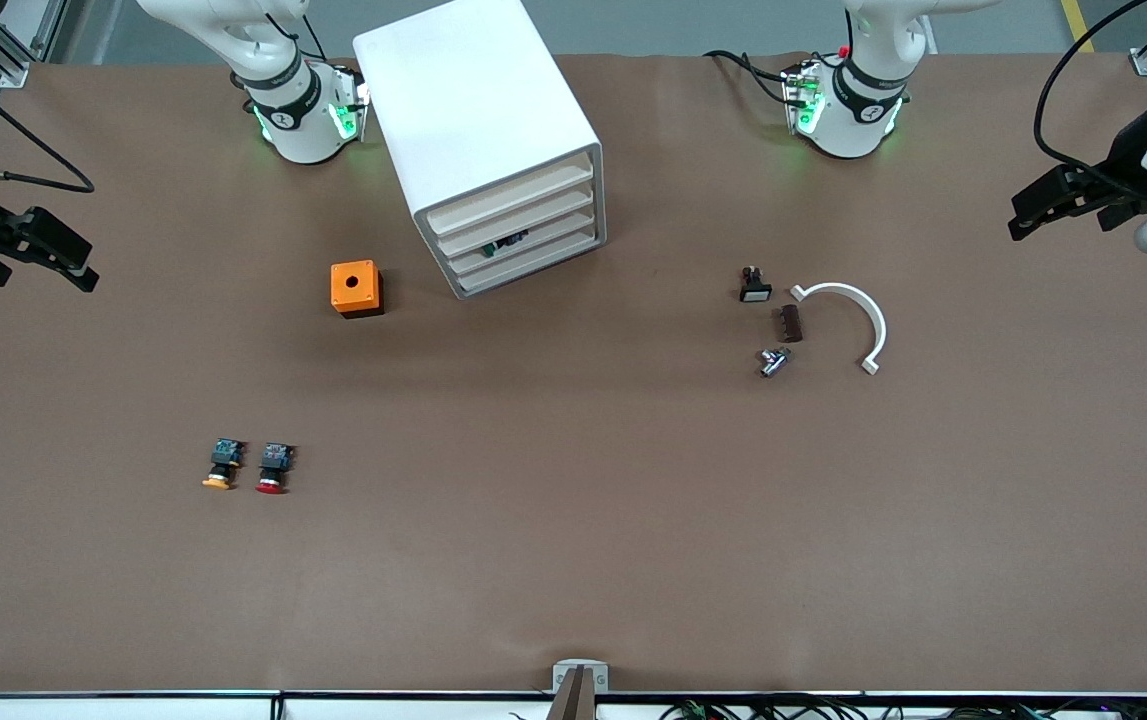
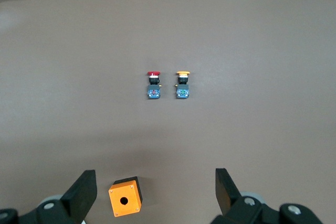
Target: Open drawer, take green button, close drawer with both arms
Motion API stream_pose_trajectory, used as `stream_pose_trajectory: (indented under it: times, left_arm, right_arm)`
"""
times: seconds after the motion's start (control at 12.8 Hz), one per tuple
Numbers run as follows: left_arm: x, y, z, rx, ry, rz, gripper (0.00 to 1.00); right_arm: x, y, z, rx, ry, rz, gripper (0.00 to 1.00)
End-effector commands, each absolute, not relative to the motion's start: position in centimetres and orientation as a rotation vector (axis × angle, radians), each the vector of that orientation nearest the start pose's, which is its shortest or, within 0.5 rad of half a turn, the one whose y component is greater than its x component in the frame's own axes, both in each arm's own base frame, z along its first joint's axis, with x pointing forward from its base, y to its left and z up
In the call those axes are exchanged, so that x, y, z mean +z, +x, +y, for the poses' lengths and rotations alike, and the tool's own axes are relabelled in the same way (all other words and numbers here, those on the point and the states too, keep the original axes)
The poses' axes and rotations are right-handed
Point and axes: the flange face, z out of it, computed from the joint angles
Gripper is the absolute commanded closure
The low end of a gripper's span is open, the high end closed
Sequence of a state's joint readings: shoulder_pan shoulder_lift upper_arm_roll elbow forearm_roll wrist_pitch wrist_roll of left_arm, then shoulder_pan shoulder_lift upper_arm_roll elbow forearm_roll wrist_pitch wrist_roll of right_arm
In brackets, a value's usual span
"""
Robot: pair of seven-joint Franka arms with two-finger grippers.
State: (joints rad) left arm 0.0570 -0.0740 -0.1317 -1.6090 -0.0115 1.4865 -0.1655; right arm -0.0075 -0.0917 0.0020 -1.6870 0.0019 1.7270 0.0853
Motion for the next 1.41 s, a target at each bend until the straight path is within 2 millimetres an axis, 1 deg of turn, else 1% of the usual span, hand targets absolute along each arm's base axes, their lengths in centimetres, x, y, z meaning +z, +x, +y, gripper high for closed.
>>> stream_pose_trajectory:
  times: [0.0, 0.08, 0.23, 0.39, 0.47, 0.55, 0.62, 0.78, 0.94, 1.02, 1.09, 1.17, 1.25, 1.33]
  left_arm:
    - [64.2, 52.1, -4.3, 0.097, -3.113, -0.138, 0.01]
    - [64.2, 52.1, -4.2, 0.100, -3.113, -0.138, 0.01]
    - [63.5, 52.7, -4.4, 0.118, -3.110, -0.131, 0.01]
    - [61.8, 55.3, -4.7, 0.183, -3.063, -0.102, 0.01]
    - [60.5, 56.4, -4.8, 0.224, -3.063, -0.096, 0.01]
    - [58.5, 57.2, -5.6, 0.276, -3.058, -0.087, 0.01]
    - [57.0, 57.8, -6.0, 0.317, -3.060, -0.083, 0.01]
    - [53.2, 59.2, -6.3, 0.415, -3.054, -0.096, 0.01]
    - [49.6, 60.3, -6.7, 0.507, -3.020, -0.268, 0.01]
    - [48.2, 60.5, -7.6, 0.536, -2.996, -0.365, 0.00]
    - [46.8, 60.7, -8.5, 0.568, -2.969, -0.427, 0.00]
    - [45.7, 60.9, -8.9, 0.590, -2.939, -0.526, 0.00]
    - [44.6, 61.1, -9.1, 0.614, -2.903, -0.631, 0.00]
    - [43.1, 61.2, -9.8, 0.640, -2.861, -0.703, 0.00]
  right_arm:
    - [64.0, 53.6, -0.6, -0.217, -3.135, 0.141, 0.00]
    - [64.0, 53.6, -0.6, -0.217, -3.135, 0.141, 0.00]
    - [64.0, 53.6, -0.6, -0.217, -3.135, 0.141, 0.00]
    - [64.0, 53.6, -0.7, -0.215, -3.136, 0.136, 0.00]
    - [63.9, 53.6, -0.6, -0.210, -3.137, 0.131, 0.00]
    - [63.9, 53.5, -0.6, -0.208, -3.137, 0.129, 0.00]
    - [63.9, 53.5, -0.6, -0.208, -3.138, 0.131, 0.00]
    - [63.9, 53.7, -0.7, -0.217, -3.137, 0.136, 0.00]
    - [64.0, 53.7, -0.7, -0.220, -3.137, 0.138, 0.00]
    - [64.0, 53.7, -0.8, -0.222, -3.137, 0.143, 0.00]
    - [64.0, 53.7, -1.4, -0.225, -3.136, 0.157, 0.00]
    - [63.7, 53.8, -2.2, -0.217, -3.136, 0.167, 0.00]
    - [63.6, 53.8, -2.2, -0.215, -3.137, 0.167, 0.00]
    - [63.5, 53.9, -2.3, -0.210, -3.139, 0.167, 0.00]
